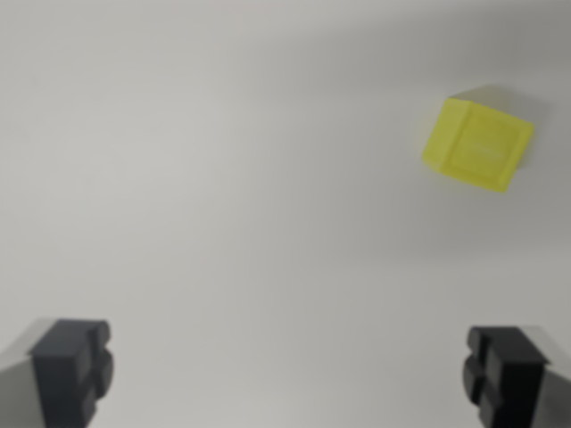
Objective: Pick yellow cube
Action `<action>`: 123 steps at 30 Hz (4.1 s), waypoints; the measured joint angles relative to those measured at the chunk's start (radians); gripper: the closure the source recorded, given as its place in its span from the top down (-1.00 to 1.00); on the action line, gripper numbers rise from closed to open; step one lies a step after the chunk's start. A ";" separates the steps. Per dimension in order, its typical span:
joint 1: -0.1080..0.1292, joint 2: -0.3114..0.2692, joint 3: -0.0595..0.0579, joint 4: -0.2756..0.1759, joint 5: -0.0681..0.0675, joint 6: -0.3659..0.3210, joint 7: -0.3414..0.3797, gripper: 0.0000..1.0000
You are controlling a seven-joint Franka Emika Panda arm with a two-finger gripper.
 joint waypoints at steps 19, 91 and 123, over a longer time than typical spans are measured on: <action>-0.030 0.041 0.000 -0.030 0.000 0.070 0.012 1.00; -0.144 0.266 0.000 -0.056 0.004 0.319 0.059 1.00; -0.192 0.392 0.000 -0.021 0.008 0.409 0.082 1.00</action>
